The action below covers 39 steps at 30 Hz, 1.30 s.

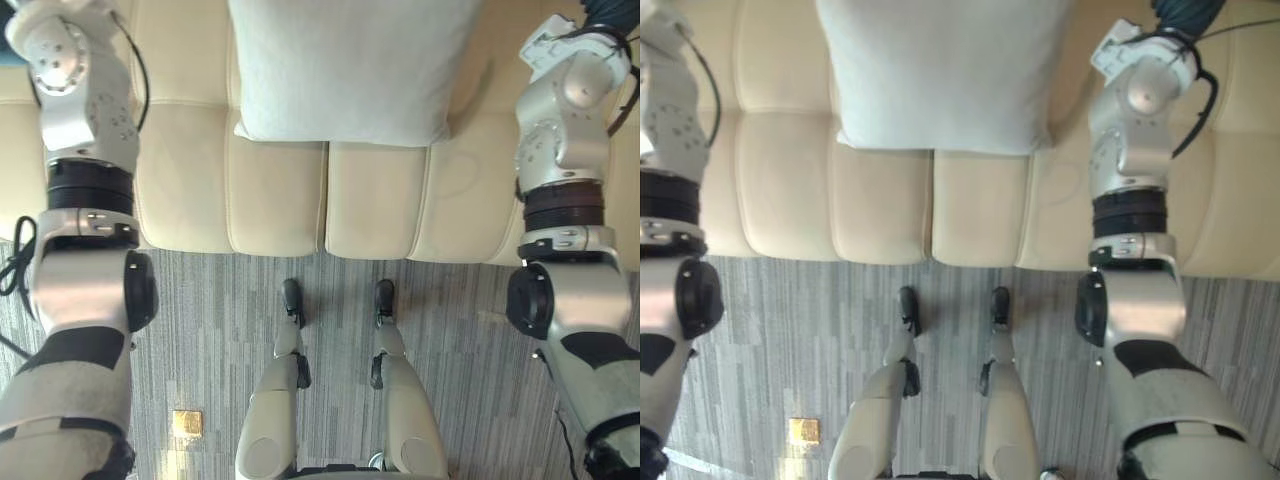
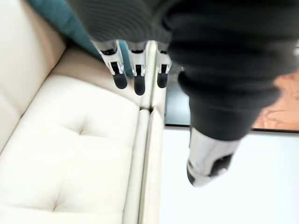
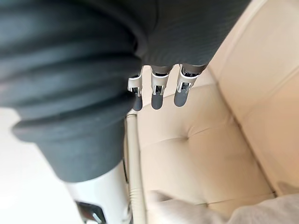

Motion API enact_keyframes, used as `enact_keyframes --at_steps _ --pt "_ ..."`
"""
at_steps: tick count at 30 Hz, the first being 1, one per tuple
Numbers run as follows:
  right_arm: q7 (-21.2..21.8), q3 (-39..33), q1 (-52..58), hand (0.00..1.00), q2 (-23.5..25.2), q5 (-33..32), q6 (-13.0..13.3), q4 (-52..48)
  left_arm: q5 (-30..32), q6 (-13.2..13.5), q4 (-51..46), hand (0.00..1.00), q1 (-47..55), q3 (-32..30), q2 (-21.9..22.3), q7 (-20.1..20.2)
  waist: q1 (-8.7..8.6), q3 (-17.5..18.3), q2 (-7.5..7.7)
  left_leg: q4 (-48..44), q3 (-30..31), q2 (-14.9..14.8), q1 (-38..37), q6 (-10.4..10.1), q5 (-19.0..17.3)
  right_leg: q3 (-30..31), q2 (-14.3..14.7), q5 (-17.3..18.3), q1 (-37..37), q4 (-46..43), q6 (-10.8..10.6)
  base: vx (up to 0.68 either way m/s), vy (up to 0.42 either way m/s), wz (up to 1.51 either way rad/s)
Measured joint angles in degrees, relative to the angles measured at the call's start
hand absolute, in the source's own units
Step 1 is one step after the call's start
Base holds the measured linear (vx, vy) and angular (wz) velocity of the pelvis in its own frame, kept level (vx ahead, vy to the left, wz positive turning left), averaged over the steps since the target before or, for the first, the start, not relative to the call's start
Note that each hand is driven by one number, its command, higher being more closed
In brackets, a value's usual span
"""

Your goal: Pick up cushions and gather them together orderly.

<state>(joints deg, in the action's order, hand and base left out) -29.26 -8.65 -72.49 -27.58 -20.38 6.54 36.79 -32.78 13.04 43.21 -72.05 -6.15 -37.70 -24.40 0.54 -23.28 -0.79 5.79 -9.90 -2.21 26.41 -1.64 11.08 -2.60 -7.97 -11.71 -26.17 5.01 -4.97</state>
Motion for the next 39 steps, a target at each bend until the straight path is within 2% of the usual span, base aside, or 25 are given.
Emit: enact_keyframes --at_steps 3,6,8,10,11,12,13,15,19,21,23,25,29,33,39 --pt "1.30 0.52 4.89 0.00 -0.06 0.02 0.01 -1.58 -0.28 0.04 -1.74 0.00 7.49 -4.06 -0.07 0.44 0.14 0.02 0.00 0.00 0.11 0.01 -1.00 -0.02 0.01 0.00 0.04 0.04 0.98 0.02 -0.01 0.00 0.000 0.00" --pt "3.86 0.48 17.67 0.00 -0.06 0.10 0.18 -6.82 0.07 0.11 -8.32 0.00 20.67 -6.58 0.69 1.24 0.15 0.04 0.00 0.00 0.29 0.07 -2.10 -0.02 0.02 -0.07 0.03 0.08 2.15 0.03 -0.05 0.00 0.000 0.00" --pt "5.99 0.30 26.00 0.00 -0.01 0.18 0.12 -8.07 0.60 0.12 -12.47 0.00 28.70 -8.36 2.69 2.15 0.06 0.14 0.02 -0.01 0.70 0.12 -2.80 -0.02 0.02 -0.23 0.02 0.11 2.99 0.04 -0.09 -0.01 0.003 0.08" --pt "8.47 -0.45 38.06 0.00 1.93 0.64 0.14 -13.49 2.64 0.39 -20.06 0.00 39.84 -9.45 8.48 3.34 0.05 0.20 0.09 0.00 1.31 0.24 -3.92 -0.05 -0.01 -0.57 -0.12 0.69 4.47 0.04 -0.47 -0.01 0.000 0.15" --pt "9.98 -1.19 44.09 0.00 4.44 1.86 0.14 -15.99 4.01 0.34 -23.05 0.00 46.21 -9.47 13.01 4.52 -0.04 0.36 0.10 0.00 1.63 0.42 -4.85 -0.07 -0.03 -0.69 -0.30 1.35 5.62 0.05 -0.65 -0.01 -0.006 0.13" --pt "10.81 -1.73 46.87 0.00 6.25 2.47 0.15 -16.70 4.60 0.27 -24.31 0.00 49.69 -9.38 15.75 4.99 -0.11 0.40 0.10 0.01 1.71 0.46 -5.45 -0.17 -0.14 -0.72 -0.35 1.79 6.31 0.06 -0.49 -0.02 -0.014 0.08" --pt "12.08 -2.55 52.13 0.00 9.77 3.44 0.17 -18.21 5.54 0.07 -26.25 0.00 56.34 -8.63 20.99 6.03 -0.07 0.90 0.17 0.02 1.86 0.41 -6.34 -1.01 -0.80 -0.57 -0.30 2.35 7.06 0.06 -0.45 0.00 0.000 0.00" --pt "14.30 -2.59 59.24 0.00 14.43 5.91 0.16 -18.39 8.12 -1.01 -27.06 0.00 65.48 -6.97 27.08 8.20 0.04 2.67 0.16 0.03 2.00 0.20 -7.42 -1.90 -1.55 -0.48 -0.13 3.12 8.06 0.05 0.01 -0.02 -0.030 -0.05" --pt "17.66 -2.55 71.98 0.00 20.79 9.67 0.08 -18.42 11.68 -2.99 -26.81 0.00 78.06 -3.20 31.69 12.40 0.41 8.36 0.28 0.05 1.77 -0.60 -10.58 -2.74 -2.43 -0.58 0.54 4.54 10.82 -0.27 0.02 0.01 -0.052 -0.07" --pt "19.21 -2.49 76.98 0.00 22.35 11.69 0.05 -18.23 13.50 -3.83 -25.28 0.00 81.23 -2.90 32.77 14.70 0.75 11.05 0.21 0.05 1.50 -1.18 -13.28 -2.86 -3.03 -0.70 1.00 6.31 12.49 -2.17 0.21 0.05 -0.047 -0.07" --pt "20.91 -2.11 80.90 0.00 23.19 13.61 -0.14 -15.64 15.98 -4.35 -18.71 0.00 81.86 -2.93 33.69 17.01 0.74 14.39 0.33 0.06 1.58 -1.70 -16.41 -3.02 -3.89 -1.27 1.41 7.62 15.45 -2.87 0.41 0.07 -0.026 0.01" --pt "21.81 -1.94 81.63 0.00 23.20 14.27 -0.37 -12.56 17.53 -4.88 -14.69 0.00 81.82 -3.01 34.42 17.78 0.76 16.13 0.52 0.06 1.65 -1.91 -17.52 -2.87 -4.39 -1.57 1.57 8.13 16.62 -2.88 0.39 0.05 -0.016 0.06" --pt "23.31 -2.07 81.46 0.00 24.19 16.04 -1.12 0.10 23.17 -6.49 -0.54 0.00 81.66 -2.92 35.45 19.68 0.77 19.67 1.32 0.09 2.13 -2.36 -20.10 -3.35 -5.11 -2.49 1.99 9.24 19.42 -2.74 0.64 0.05 -0.015 0.09" --pt "23.72 -4.46 80.99 0.00 25.29 17.02 -2.23 10.13 27.28 -7.38 8.10 0.00 81.23 -3.14 35.53 19.56 1.00 20.68 1.52 0.12 2.84 -2.19 -22.53 -3.59 -5.82 -3.21 1.84 9.88 22.45 -2.36 0.31 0.06 -0.002 0.10" --pt "23.88 -8.35 80.81 0.00 25.26 16.96 -3.20 17.14 30.60 -7.66 12.70 0.00 79.89 -4.01 35.17 19.50 1.12 21.29 1.57 0.11 4.28 -1.66 -24.73 -3.44 -6.70 -4.05 1.49 10.43 25.50 -1.70 -0.36 0.05 0.002 0.08"
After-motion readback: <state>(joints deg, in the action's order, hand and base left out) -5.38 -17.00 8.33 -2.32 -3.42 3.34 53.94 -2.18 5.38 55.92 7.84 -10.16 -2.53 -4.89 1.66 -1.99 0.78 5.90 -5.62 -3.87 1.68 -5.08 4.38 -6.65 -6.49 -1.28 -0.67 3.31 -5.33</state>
